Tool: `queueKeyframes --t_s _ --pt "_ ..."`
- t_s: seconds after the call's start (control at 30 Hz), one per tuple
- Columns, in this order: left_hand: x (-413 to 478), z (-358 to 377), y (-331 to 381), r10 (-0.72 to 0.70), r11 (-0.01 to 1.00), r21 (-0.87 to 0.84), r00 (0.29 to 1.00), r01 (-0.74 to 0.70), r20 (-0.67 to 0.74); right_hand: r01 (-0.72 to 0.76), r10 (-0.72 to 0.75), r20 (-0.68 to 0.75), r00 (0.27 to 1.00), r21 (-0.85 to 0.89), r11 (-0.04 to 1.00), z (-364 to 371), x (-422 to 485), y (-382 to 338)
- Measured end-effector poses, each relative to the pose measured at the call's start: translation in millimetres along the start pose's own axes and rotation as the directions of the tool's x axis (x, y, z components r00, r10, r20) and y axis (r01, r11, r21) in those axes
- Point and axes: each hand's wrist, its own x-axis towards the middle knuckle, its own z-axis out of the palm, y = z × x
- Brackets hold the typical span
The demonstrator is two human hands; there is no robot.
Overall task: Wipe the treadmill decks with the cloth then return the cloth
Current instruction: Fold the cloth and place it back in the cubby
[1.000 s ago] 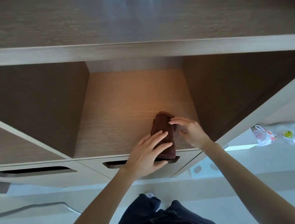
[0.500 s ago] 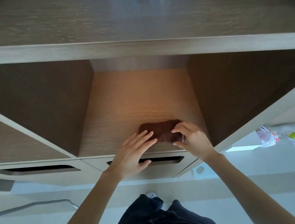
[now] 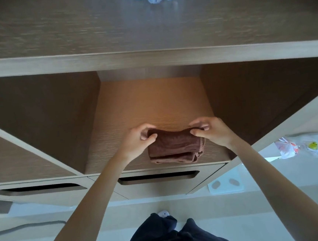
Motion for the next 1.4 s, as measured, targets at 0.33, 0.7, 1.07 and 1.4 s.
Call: queueKeyframes --t_s 0.33,0.7,1.07,1.4 --pt "-16 34 -29 0.222 0.889 0.404 0.975 -0.214 0.028 0.134 -0.162 -0.037 0.986 -0.4 0.907 34 -6 12" --pt "54 13 1 0.202 0.903 0.423 0.942 -0.074 -0.267 -0.092 -0.093 -0.491 0.866 -0.338 0.936 4 49 -12" --pt "31 40 -39 0.227 0.68 0.624 0.92 -0.385 0.32 0.156 -0.151 0.072 0.986 -0.721 0.675 43 38 19" --pt "-13 51 -28 0.507 0.62 0.632 0.852 -0.465 0.13 0.167 -0.136 0.098 0.986 -0.67 0.724 56 -14 17"
